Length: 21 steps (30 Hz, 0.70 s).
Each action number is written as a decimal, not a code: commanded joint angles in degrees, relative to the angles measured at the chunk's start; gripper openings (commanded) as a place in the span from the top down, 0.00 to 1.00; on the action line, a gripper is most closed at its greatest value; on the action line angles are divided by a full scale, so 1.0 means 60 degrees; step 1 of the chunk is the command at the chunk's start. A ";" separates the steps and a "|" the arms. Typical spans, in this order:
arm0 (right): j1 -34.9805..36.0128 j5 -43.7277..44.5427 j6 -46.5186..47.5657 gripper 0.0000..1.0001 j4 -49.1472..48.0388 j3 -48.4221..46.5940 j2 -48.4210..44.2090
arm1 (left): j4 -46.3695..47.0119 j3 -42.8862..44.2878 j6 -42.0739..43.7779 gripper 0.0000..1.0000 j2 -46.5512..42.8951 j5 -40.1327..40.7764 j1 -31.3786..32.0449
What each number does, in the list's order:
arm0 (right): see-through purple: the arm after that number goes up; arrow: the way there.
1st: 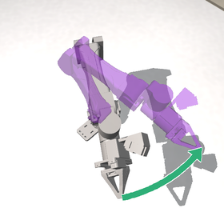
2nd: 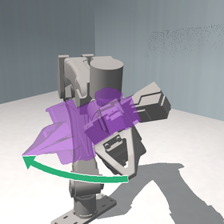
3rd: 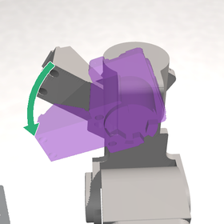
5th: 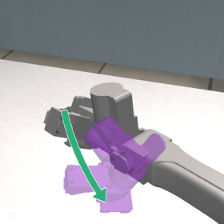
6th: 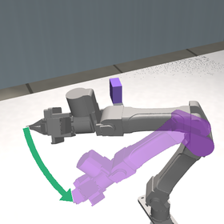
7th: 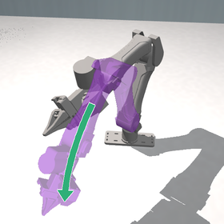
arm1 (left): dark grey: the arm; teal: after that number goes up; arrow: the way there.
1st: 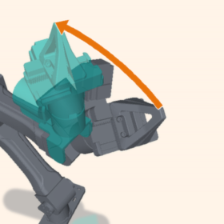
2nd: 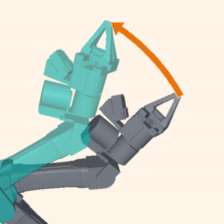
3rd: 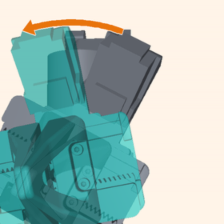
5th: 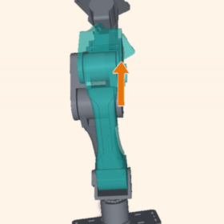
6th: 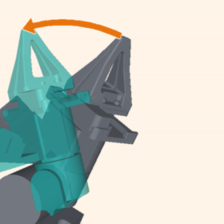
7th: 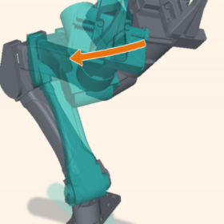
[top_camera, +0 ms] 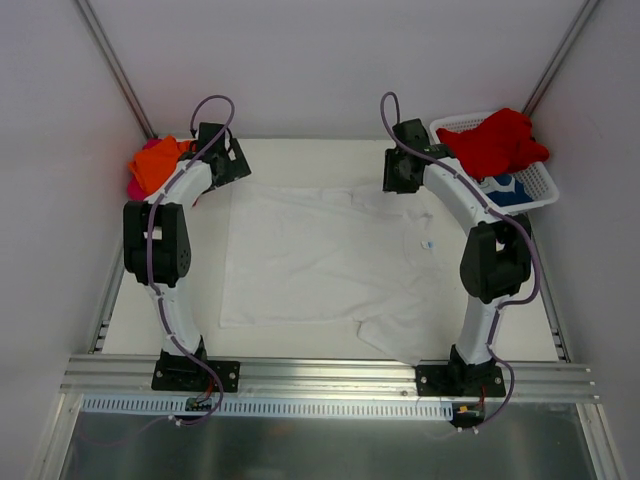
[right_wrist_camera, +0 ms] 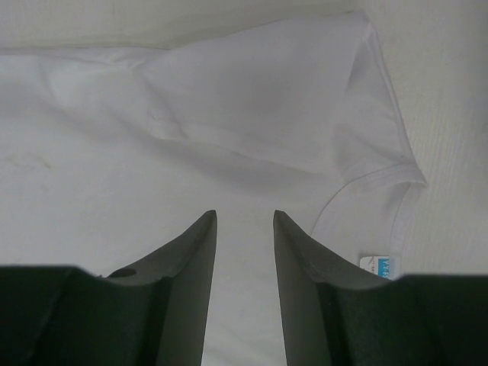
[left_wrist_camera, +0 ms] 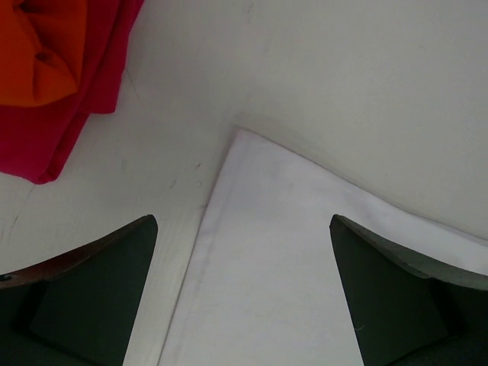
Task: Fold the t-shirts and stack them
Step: Grap the side of the flattened tshirt furthest away from the robot with both arms
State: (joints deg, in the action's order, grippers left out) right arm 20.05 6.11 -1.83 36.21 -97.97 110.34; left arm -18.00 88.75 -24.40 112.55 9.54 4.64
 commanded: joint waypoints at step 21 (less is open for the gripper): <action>-0.0105 -0.0564 0.0377 0.61 -0.0336 0.0493 -0.0739 | 0.0011 0.2039 -0.0049 0.34 0.2189 -0.1531 -0.0627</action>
State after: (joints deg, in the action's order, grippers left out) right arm 19.31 3.95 -0.34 35.14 -95.72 109.73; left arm -18.13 97.93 -23.55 125.69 2.35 1.58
